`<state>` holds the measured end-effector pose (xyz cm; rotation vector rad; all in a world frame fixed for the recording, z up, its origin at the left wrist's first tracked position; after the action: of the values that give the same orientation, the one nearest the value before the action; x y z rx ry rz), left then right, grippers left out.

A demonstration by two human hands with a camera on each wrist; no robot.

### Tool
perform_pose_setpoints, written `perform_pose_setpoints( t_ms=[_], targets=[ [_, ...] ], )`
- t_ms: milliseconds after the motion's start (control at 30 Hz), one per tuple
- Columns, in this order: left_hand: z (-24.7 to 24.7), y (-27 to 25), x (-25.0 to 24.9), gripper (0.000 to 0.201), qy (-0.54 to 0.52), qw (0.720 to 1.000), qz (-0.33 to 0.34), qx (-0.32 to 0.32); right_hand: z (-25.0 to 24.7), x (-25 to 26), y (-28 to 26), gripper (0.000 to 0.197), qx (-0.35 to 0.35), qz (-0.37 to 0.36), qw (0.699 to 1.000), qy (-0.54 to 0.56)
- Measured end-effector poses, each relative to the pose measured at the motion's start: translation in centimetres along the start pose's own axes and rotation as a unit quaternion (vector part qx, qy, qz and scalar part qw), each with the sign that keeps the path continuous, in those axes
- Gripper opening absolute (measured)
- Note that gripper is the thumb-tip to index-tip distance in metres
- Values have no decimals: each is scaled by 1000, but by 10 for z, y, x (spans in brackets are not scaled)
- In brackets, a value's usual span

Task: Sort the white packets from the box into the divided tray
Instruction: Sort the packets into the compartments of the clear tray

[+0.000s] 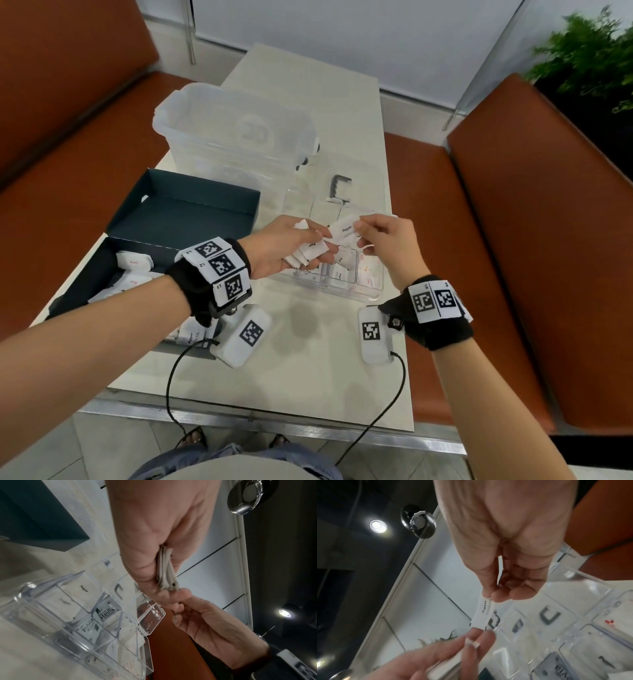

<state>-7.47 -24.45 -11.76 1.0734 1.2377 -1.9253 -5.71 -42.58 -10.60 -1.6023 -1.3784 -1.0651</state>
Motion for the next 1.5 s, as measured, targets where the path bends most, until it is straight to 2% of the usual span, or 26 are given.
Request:
perform_pose_setpoints(
  t_ms=[133,367,533,667,867,933,1000,1133,1200,1300,1400,1500],
  targets=[
    [-14,-1,-2,23,12,999,17,-33,-9,-8,19,14,-34,-46,983,-175],
    [-20,-6,-1,24,4,999,21,-46,24,-29,19,15,16,-107,898,-426],
    [-23,-7,0,22,-5,998,21,-55,37,-39,15,16,20,-135,859,-494],
    [-25,-8,1,21,-10,998,16,-57,45,-45,18,17,37,-127,836,-532],
    [-23,-7,1,25,-29,998,9,-55,49,-48,20,13,51,-114,825,-552],
    [-22,-7,1,28,-44,998,0,-54,48,-43,18,14,47,-115,830,-543],
    [-22,-6,1,31,-67,996,-15,-51,43,-31,15,20,22,-131,852,-507],
    [-21,-4,2,31,-110,993,-35,-36,37,11,-6,14,-49,-184,937,-292],
    [-19,-3,2,33,-108,994,-30,-16,44,24,-13,13,-14,-151,968,-198],
    [-13,0,0,29,-45,999,11,3,54,28,-15,13,61,-86,983,-150],
    [-17,3,1,32,-32,998,43,-25,43,24,-12,3,45,-32,996,-63],
    [-19,5,4,32,-37,997,57,-39,36,15,-12,15,58,31,998,-18]
  ],
)
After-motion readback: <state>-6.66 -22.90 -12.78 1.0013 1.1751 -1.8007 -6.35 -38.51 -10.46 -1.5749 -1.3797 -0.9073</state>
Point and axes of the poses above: each hand's wrist, its own y-axis towards the middle knuckle, its own z-axis out of the palm, x = y × z, the point moved 6 cm from there along y, towards the middle knuckle, and after that the axes turned 1 degree about y, right-handed, at the moved point
